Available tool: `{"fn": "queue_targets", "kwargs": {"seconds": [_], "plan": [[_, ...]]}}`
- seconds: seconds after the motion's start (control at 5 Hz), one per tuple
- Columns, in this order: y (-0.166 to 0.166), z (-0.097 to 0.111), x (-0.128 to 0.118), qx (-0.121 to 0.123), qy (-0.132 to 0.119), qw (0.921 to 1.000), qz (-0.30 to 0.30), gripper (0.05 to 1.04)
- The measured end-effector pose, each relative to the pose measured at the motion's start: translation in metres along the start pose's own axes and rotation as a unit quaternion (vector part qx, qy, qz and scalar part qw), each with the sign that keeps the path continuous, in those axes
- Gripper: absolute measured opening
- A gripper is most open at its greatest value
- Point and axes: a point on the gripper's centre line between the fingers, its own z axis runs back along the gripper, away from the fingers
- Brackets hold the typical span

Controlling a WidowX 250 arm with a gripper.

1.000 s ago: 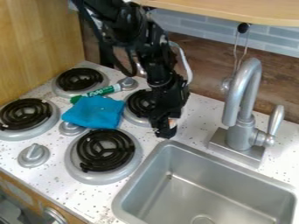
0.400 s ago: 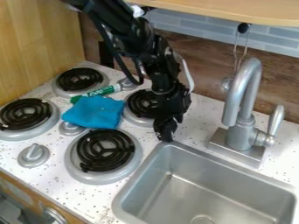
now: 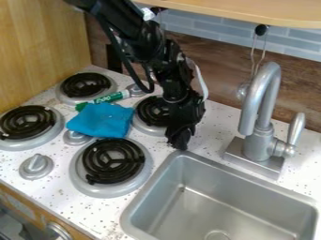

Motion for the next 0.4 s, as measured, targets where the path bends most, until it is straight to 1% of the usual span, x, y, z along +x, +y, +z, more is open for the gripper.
{"fn": "queue_targets", "kwargs": {"seconds": [0.2, 0.4], "plan": [[-0.005, -0.003, -0.003, -0.003, 0.007, 1.0000, 0.000, 0.615], [-0.026, 0.009, -0.015, -0.019, 0.019, 0.9993, 0.026, 0.615]]}}
